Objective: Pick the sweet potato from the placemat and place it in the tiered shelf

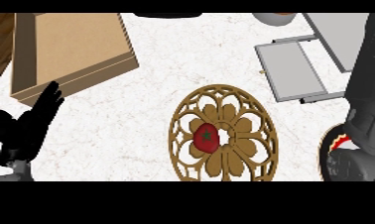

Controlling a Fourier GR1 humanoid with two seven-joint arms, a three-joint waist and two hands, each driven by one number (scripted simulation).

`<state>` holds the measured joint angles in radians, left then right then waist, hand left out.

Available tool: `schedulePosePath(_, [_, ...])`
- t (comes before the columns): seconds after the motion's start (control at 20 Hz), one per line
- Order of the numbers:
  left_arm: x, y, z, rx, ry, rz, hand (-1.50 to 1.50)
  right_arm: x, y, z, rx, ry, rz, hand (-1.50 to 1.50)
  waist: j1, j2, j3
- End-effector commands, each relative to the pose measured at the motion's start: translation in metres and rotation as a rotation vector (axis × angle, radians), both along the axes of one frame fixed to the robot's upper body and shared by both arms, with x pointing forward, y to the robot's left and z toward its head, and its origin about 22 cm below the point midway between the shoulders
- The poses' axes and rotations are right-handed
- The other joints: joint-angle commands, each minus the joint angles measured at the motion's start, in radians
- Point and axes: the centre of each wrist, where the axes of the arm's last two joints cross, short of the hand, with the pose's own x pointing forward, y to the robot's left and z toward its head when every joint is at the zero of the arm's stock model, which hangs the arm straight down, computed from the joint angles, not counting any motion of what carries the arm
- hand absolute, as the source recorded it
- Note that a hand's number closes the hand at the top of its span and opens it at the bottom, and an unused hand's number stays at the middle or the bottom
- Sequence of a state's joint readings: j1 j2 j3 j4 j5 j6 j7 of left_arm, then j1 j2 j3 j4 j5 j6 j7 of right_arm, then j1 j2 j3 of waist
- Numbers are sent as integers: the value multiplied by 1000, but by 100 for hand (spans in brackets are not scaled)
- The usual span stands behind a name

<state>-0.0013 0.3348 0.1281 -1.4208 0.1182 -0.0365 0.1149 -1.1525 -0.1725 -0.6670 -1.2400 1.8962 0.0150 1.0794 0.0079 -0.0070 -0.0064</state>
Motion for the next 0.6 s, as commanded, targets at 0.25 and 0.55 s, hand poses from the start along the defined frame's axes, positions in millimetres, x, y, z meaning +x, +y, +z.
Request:
schedulePosePath(0.25, [1,6,-10,3,3,14,0,-26,18,8,147,-325,-9,-150,-7,6,6])
schedulePosePath(0.55, [-7,5,1,-9,9,6,0,-80,43,44,70,-504,22,-150,-11,-3,6])
